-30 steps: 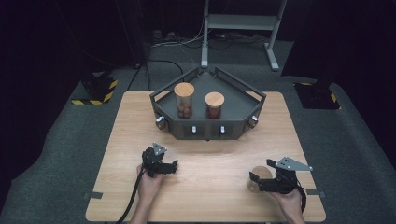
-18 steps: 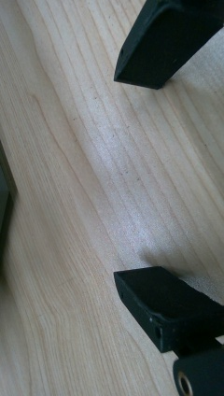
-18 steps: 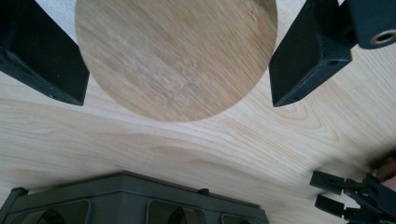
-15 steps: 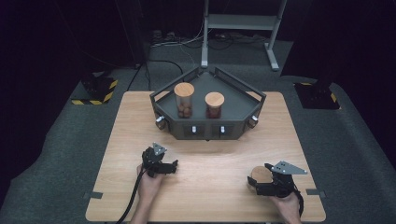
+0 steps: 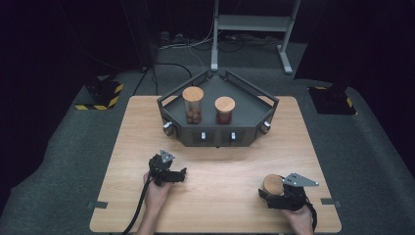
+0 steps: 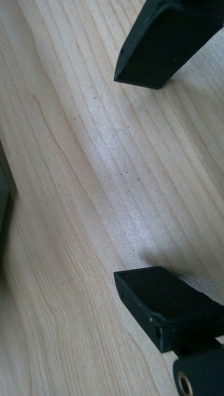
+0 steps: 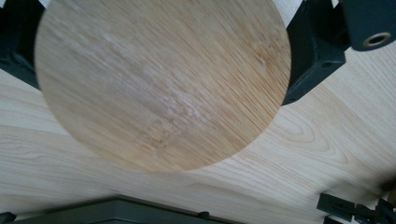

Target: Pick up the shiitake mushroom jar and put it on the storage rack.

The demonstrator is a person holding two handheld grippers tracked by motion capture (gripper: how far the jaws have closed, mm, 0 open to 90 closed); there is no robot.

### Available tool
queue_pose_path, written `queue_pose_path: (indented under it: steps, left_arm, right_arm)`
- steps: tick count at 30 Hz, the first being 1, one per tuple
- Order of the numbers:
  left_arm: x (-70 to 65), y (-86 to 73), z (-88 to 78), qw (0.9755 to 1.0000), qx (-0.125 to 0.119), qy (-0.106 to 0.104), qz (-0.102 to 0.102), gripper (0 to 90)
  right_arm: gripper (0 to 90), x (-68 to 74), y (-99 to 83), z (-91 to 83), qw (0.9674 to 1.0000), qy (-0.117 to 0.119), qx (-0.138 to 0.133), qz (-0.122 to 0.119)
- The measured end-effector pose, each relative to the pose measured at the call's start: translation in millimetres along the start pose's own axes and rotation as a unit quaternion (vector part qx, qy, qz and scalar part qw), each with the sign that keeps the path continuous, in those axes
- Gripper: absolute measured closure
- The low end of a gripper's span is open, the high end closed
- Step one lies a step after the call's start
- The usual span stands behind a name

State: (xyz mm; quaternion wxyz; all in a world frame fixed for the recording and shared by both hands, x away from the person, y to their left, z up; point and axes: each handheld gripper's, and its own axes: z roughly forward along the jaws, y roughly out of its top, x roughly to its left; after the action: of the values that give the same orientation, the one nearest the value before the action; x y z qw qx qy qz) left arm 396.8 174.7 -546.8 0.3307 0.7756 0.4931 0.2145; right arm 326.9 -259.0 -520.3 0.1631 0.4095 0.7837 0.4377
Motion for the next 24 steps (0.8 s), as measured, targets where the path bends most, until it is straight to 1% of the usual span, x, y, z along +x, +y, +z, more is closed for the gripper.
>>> queue_pose_path:
  steps: [4, 12, 18, 24]
  left_arm:
    - [0.0, 0.0, 0.0, 1.0000, 0.000, 0.000, 0.000, 5.8]
    - [0.0, 0.0, 0.0, 1.0000, 0.000, 0.000, 0.000, 5.8]
    - [0.0, 0.0, 0.0, 1.0000, 0.000, 0.000, 0.000, 5.8]
    - [0.0, 0.0, 0.0, 1.0000, 0.000, 0.000, 0.000, 5.8]
  right_arm:
    - [8.4, 0.6, -2.8, 2.0, 1.0000, -0.001, 0.003, -0.002]
    - [10.4, -0.4, -8.5, 5.1, 1.0000, -0.003, 0.009, 0.003]
    - [12.3, 1.7, -9.9, 9.5, 0.9999, -0.006, 0.013, -0.003]
    - [15.3, 3.6, -12.6, 12.3, 0.9998, -0.013, 0.011, -0.007]
